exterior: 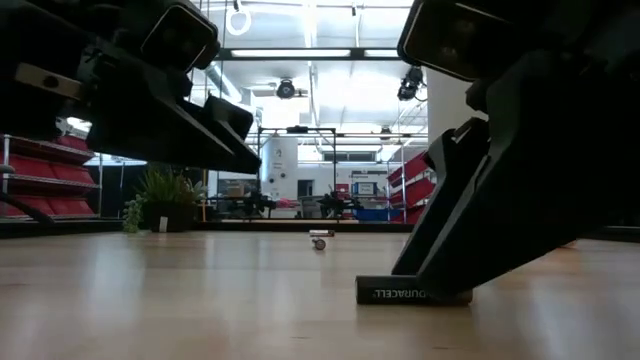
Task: Sort batteries
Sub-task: Put the black battery into the yellow bin
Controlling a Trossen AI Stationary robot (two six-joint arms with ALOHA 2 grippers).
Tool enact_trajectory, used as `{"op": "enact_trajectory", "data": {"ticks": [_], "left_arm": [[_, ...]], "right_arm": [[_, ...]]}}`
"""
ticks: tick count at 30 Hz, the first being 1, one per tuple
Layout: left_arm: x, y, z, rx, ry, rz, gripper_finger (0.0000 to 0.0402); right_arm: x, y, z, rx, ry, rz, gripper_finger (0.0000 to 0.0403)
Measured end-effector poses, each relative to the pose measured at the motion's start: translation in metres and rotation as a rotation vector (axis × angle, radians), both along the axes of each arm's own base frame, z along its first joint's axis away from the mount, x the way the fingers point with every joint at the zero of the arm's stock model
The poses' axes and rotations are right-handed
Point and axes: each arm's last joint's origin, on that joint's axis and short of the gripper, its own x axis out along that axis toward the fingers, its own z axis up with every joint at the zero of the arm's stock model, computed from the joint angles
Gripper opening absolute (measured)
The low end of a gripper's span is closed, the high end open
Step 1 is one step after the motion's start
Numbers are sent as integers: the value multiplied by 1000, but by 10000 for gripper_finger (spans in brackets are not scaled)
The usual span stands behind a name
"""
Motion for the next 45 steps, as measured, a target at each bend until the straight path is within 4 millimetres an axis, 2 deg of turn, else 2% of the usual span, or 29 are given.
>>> {"op": "enact_trajectory", "data": {"ticks": [5, 14, 17, 21, 25, 29, 32, 40, 42, 45], "left_arm": [[0, 0, 0, -5, 4, 1, 152], [0, 0, 0, -22, 12, 10, 152], [0, 0, 0, -21, 11, 10, 152], [0, 0, 0, -19, 11, 11, 152], [0, 0, 0, -20, 11, 13, 152], [0, 0, 0, -20, 11, 13, 152], [0, 0, 0, -20, 10, 14, 152], [0, 0, 0, -19, 9, 18, 152], [0, 2, 0, -8, 1, 65, 152], [2, 8, 0, 5, -17, 234, 152]], "right_arm": [[-2, -2, -7, -42, 38, -20, 123], [-4, -1, -13, -100, 42, -28, 18], [-4, -2, -8, -117, 23, -11, 14], [-9, -7, 8, -162, 2, -36, 26], [-16, -13, 37, -196, -13, -72, 16], [-30, -22, 56, -242, 28, -102, 13], [-43, -30, 76, -256, 59, -146, 17], [-89, -66, 106, -376, 256, -341, 17], [-96, -75, 112, -408, 272, -405, 19], [-103, -89, 121, -438, 300, -469, 20]]}}
